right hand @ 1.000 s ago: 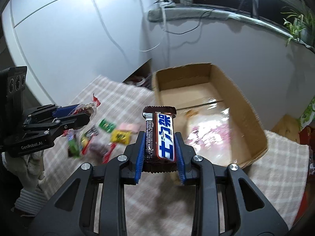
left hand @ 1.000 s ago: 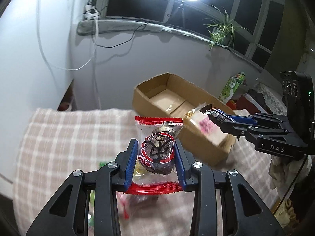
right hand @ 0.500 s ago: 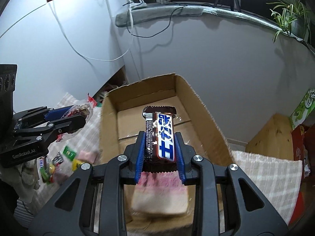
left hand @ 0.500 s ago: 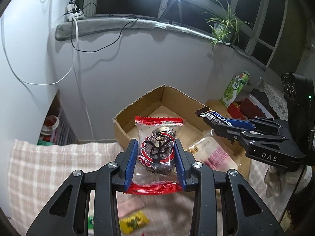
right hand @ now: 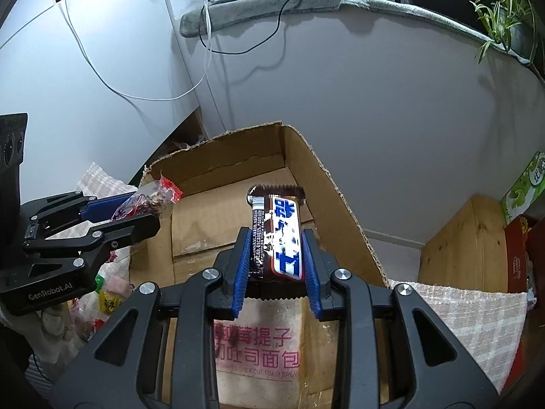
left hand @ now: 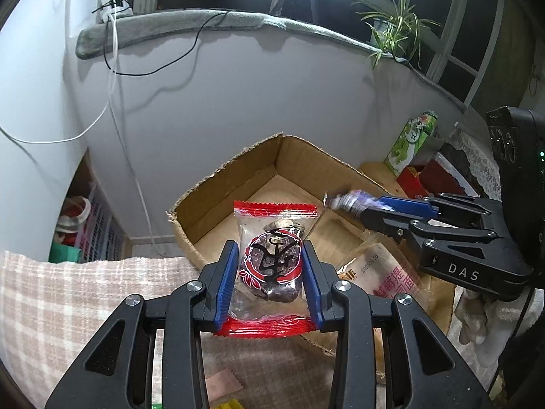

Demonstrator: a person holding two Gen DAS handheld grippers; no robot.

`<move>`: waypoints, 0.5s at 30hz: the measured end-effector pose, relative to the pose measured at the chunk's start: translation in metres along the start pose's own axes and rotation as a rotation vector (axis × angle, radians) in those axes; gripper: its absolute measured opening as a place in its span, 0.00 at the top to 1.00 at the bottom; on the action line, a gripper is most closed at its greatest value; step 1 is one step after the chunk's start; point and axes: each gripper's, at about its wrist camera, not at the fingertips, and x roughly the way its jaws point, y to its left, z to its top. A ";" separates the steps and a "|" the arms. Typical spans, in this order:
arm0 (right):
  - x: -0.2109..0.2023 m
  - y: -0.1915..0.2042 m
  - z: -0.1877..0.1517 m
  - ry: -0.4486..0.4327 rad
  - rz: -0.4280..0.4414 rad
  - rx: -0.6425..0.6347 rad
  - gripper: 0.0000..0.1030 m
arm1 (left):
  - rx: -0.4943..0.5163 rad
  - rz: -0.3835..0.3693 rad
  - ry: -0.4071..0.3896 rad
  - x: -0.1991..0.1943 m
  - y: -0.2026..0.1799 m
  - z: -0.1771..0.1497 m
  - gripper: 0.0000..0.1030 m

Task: Organize snacks
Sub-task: 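Open both tools to drop the cake and Snickers bar into the box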

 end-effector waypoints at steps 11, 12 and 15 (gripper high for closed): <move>-0.007 -0.005 -0.002 -0.021 -0.013 0.020 0.39 | -0.020 0.004 -0.010 -0.006 0.003 0.002 0.48; -0.008 -0.005 -0.002 -0.022 -0.013 0.021 0.39 | -0.020 0.004 -0.014 -0.009 0.003 0.002 0.48; -0.016 -0.003 -0.004 -0.031 -0.011 0.027 0.39 | -0.020 0.004 -0.030 -0.021 0.002 0.001 0.48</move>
